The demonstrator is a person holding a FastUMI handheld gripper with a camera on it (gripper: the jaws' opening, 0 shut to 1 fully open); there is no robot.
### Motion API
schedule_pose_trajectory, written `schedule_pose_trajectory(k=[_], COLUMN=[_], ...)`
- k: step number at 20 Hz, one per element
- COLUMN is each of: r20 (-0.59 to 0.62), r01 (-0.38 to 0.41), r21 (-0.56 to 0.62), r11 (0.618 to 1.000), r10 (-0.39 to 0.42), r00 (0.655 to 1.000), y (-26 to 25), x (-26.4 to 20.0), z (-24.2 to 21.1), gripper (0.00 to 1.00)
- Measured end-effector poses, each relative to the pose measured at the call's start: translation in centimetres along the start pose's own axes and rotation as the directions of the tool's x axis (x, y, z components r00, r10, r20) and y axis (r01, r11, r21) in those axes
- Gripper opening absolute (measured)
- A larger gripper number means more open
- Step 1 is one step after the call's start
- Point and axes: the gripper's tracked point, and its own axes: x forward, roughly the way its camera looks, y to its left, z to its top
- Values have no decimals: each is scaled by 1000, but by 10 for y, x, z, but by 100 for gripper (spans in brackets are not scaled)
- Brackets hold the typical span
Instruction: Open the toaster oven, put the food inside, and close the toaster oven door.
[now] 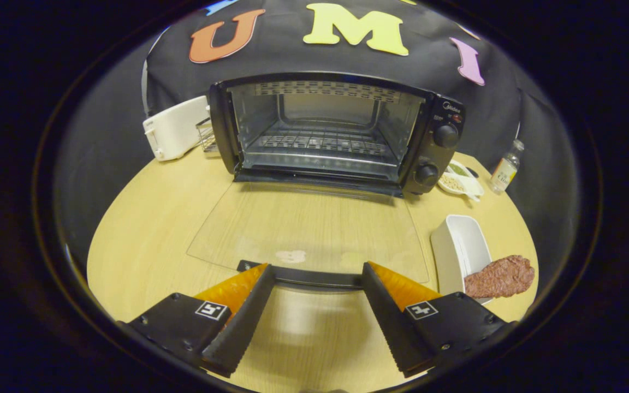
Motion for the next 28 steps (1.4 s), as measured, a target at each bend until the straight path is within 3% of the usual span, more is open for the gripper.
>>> schedule_pose_trajectory(k=[4,7,13,17,22,26,28], r20=[61,136,247,190,75,-28,-44], r01=[-32,-14,81,86,-154,-342,-411], r21=[17,22,0,34,108,205,268], r11=[999,1000,997,996,982,917,871], r10=[31,11,-79,-91,146,355,437], r00=[998,991,966,978,986,935,898], y=[-4,-36,-176,-264,-284,-261,-250], x=[-12,-39,-90,-92,-70,-55,-55], z=[14,34,58,38,5,-20,-23], gripper=[100,100,100,100,98,83,69])
